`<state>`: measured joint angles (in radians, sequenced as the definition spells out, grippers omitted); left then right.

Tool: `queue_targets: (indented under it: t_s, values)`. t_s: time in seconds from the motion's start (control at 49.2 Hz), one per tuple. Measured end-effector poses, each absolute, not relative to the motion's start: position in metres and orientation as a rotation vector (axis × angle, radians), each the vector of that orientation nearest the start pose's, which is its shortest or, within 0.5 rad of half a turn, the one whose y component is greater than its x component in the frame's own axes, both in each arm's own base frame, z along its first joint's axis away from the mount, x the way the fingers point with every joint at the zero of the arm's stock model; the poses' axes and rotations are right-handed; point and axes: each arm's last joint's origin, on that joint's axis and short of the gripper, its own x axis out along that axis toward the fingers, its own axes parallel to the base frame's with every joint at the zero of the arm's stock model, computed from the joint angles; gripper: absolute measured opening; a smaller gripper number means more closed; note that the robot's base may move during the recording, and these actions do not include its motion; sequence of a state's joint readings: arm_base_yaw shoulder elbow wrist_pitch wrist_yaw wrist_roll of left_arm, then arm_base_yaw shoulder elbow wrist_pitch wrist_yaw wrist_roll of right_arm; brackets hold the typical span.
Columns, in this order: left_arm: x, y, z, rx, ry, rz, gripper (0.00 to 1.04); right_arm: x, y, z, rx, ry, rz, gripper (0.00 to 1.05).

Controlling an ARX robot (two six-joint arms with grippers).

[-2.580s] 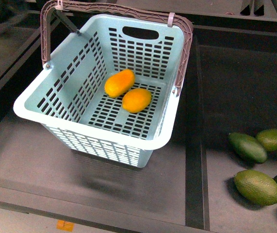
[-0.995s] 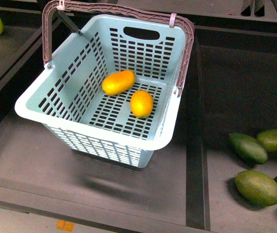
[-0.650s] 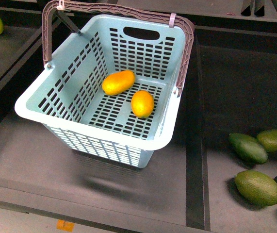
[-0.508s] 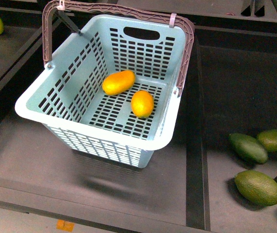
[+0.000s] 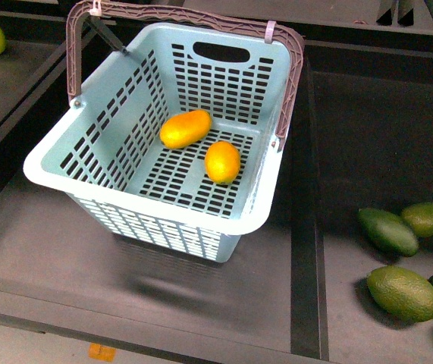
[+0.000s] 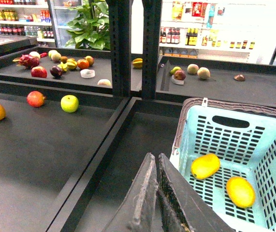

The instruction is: Pick lemon and mango into basket

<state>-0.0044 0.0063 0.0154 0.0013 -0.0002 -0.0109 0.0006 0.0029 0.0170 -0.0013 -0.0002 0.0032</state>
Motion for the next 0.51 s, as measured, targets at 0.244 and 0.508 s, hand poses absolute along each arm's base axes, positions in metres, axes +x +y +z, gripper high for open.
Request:
queue_targets:
  t_s: [0.244, 0.508]
  values:
    - [0.0971, -0.0004, 0.1684, -0.011, -0.010, -0.004, 0.29, 0.0968, 0.0001, 0.1689, 0.003, -0.013, 0.001, 0.96]
    - [0.0971, -0.0004, 0.1684, -0.011, -0.010, -0.004, 0.90, 0.0968, 0.0000, 0.1689, 0.003, -0.013, 0.000, 0.96]
